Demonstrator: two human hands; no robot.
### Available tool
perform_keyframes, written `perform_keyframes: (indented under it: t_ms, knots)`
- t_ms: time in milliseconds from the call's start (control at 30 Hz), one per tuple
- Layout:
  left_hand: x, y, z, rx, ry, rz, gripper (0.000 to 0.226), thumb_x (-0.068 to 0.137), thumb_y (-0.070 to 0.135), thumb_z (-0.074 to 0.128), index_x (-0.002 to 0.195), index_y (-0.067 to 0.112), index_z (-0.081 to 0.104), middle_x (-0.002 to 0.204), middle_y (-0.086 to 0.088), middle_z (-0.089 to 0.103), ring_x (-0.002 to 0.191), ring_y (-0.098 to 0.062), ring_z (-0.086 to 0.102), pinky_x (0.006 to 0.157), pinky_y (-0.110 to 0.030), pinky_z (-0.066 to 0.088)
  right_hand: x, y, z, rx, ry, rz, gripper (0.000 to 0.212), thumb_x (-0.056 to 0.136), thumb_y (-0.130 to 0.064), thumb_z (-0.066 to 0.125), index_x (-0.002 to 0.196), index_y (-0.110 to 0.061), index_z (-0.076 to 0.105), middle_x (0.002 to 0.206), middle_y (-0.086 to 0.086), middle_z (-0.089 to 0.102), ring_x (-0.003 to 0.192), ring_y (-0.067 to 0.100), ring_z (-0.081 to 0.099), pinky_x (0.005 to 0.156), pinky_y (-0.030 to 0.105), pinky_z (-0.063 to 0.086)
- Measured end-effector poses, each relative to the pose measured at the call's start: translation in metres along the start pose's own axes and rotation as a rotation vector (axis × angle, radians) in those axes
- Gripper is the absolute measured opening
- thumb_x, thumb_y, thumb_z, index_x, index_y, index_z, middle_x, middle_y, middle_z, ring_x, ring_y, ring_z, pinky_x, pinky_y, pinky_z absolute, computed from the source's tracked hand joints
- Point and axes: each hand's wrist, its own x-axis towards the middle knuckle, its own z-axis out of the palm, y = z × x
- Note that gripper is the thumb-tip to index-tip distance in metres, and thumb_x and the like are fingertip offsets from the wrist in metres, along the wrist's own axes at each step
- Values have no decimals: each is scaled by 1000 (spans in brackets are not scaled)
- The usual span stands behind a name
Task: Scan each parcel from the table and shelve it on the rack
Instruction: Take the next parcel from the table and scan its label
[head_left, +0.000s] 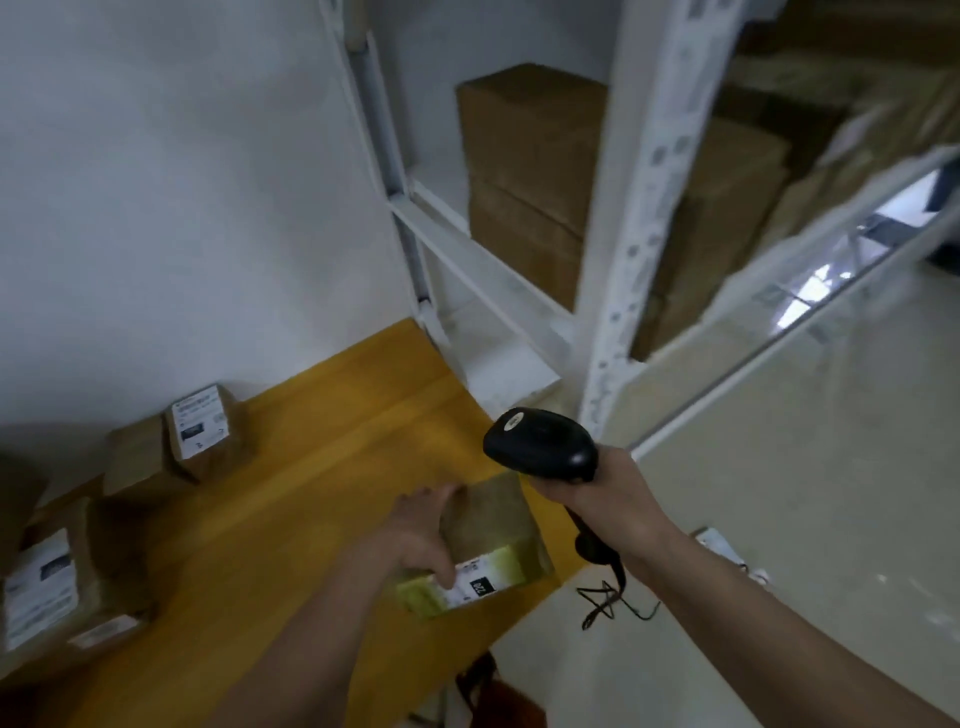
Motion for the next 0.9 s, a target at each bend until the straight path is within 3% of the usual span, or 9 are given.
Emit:
perform_keyframes:
  t_ms: [100, 367, 500, 567, 700, 900]
  knots:
    - [-9, 50, 23, 76, 33, 54, 122, 62, 17, 84, 154, 33, 6, 156, -3, 19, 142, -27, 19, 109, -40, 37, -40, 16, -45, 46, 120, 2, 17, 78, 2, 72, 67, -7, 62, 54, -3, 53, 50, 3, 48, 45, 11, 34]
    - [-35, 187, 85, 186, 85, 263, 117, 59, 16, 82, 150, 38, 13, 133, -1, 33, 126, -23, 35, 95, -37, 49, -141, 63, -160, 136, 354, 53, 4, 80, -3, 72, 81, -3, 68, 63, 5, 58, 58, 12, 52, 52, 20, 41]
    - [-42, 248, 104, 222, 88, 348, 116, 59, 20, 83, 149, 39, 13, 141, -1, 29, 131, -25, 32, 101, -45, 47, -175, 74, -211, 178, 468, 46, 11, 79, -2, 72, 80, -12, 68, 66, 12, 60, 64, 17, 55, 54, 20, 43]
    - [-43, 275, 107, 233, 110, 389, 115, 57, 24, 84, 148, 41, 14, 142, 1, 30, 132, -24, 33, 100, -46, 48, -185, 77, -235, 198, 523, 26, 12, 79, -2, 73, 82, -14, 69, 77, 21, 66, 72, 20, 59, 58, 22, 45]
    - [-39, 321, 104, 265, 170, 460, 115, 57, 29, 87, 147, 40, 16, 141, 1, 32, 130, -23, 32, 102, -48, 44, -192, 83, -273, 250, 600, -11, 14, 79, -2, 73, 82, -15, 68, 84, 17, 70, 78, 21, 63, 63, 22, 47]
    - [-14, 383, 85, 247, 204, 470, 115, 64, 22, 87, 150, 40, 13, 142, -3, 30, 134, -26, 27, 104, -45, 42, -166, 92, -320, 274, 629, 7, 10, 79, -3, 73, 84, -10, 69, 88, 27, 68, 74, 22, 60, 63, 26, 47]
